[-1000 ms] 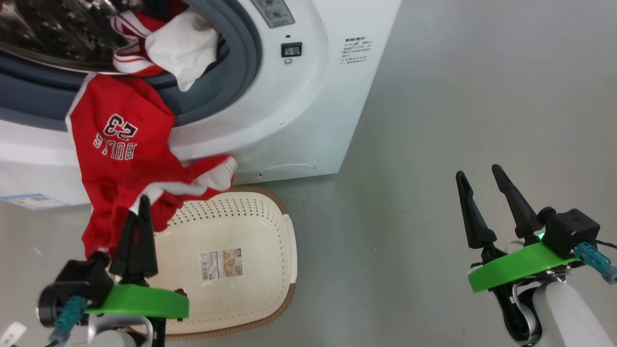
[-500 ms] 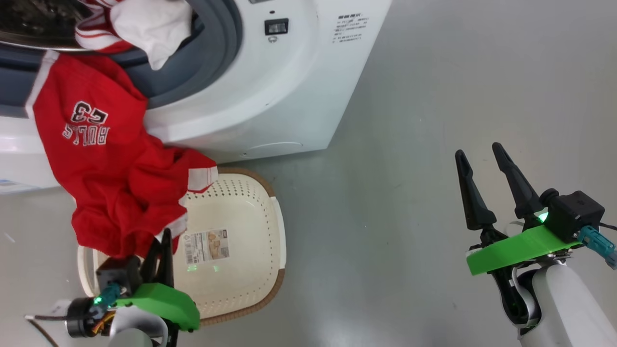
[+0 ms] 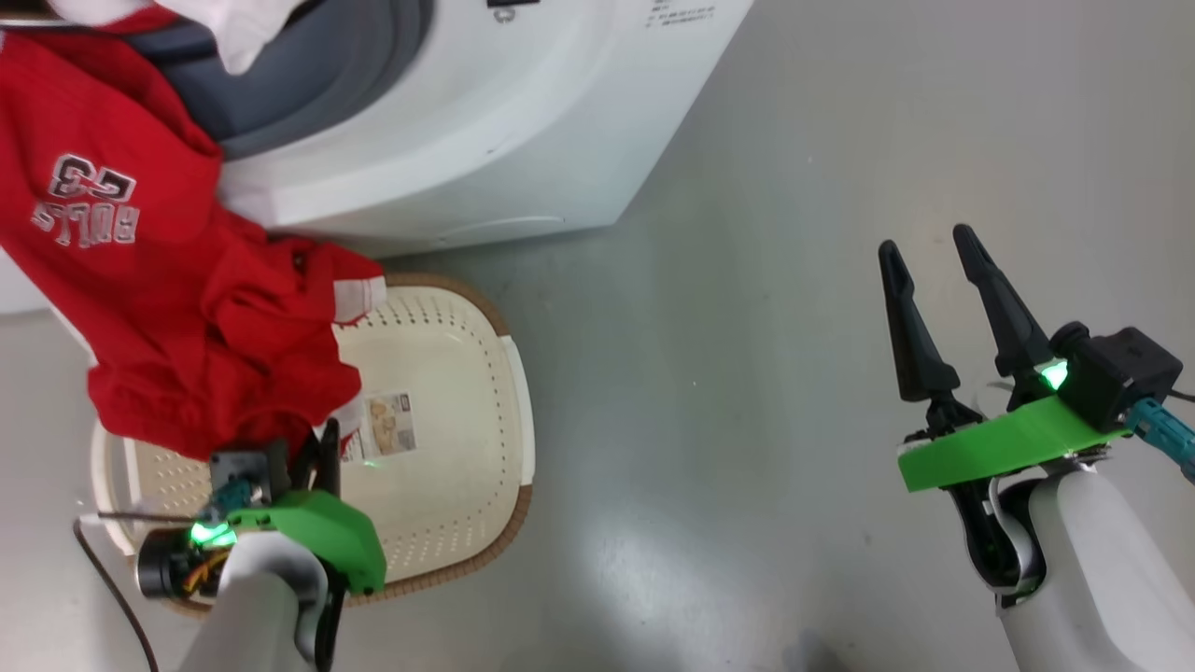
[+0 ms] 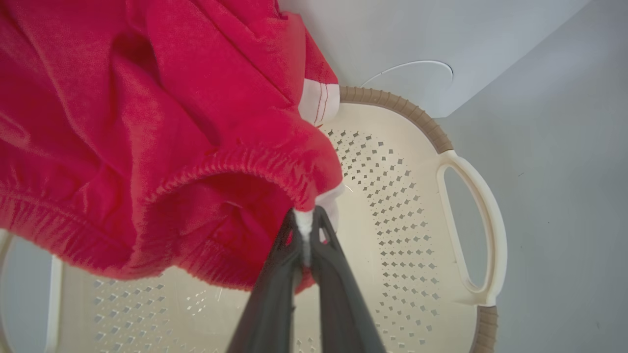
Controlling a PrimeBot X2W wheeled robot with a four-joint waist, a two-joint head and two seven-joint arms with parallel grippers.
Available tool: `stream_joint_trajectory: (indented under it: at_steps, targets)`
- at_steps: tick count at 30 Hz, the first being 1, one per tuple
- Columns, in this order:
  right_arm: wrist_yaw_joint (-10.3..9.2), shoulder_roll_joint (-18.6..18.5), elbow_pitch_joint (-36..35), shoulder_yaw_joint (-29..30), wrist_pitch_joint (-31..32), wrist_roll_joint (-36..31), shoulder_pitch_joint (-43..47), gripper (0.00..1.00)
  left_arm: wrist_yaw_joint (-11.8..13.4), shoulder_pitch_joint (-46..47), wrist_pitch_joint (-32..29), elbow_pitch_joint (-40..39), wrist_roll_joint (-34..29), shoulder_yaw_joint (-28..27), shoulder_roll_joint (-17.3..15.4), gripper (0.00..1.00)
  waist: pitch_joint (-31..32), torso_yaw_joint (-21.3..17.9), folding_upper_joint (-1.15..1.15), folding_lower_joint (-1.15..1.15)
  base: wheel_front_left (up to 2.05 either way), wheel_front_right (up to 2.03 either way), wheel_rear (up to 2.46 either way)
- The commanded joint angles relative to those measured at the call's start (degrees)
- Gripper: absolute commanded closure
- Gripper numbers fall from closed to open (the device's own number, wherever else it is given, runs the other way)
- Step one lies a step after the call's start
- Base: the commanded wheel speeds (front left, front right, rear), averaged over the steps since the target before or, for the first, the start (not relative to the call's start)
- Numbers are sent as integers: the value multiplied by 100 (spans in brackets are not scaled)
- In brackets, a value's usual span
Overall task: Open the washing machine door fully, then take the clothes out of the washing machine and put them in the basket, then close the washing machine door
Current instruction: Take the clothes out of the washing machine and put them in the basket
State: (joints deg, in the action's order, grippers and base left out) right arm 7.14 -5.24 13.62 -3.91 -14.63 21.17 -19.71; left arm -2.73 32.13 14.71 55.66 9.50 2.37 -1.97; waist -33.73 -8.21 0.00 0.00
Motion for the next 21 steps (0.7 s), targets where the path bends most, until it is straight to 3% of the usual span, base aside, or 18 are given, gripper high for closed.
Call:
stream_joint_trajectory:
  at_steps: [1, 19, 20, 21]
  targets:
    - [35, -9, -148, -116, -37, 1, -24, 0, -55, 24, 29, 9, -70, -119, -119, 100, -195, -51, 0, 0, 0, 0, 0]
    - [35, 53, -243, -233, -37, 7, -334, 0, -82, 1286, 29, 1013, -244, -105, -529, 100, -869, -221, 0, 0, 0, 0, 0]
    - [35, 54, -244, -234, -37, 8, -341, 0, -79, 1314, 29, 1032, -238, -112, -538, 91, -878, -224, 0, 0, 0, 0, 0]
    - [35, 55, -242, -233, -37, 8, -348, 0, -81, 1342, 29, 1045, -227, -123, -546, 75, -885, -224, 0, 0, 0, 0, 0]
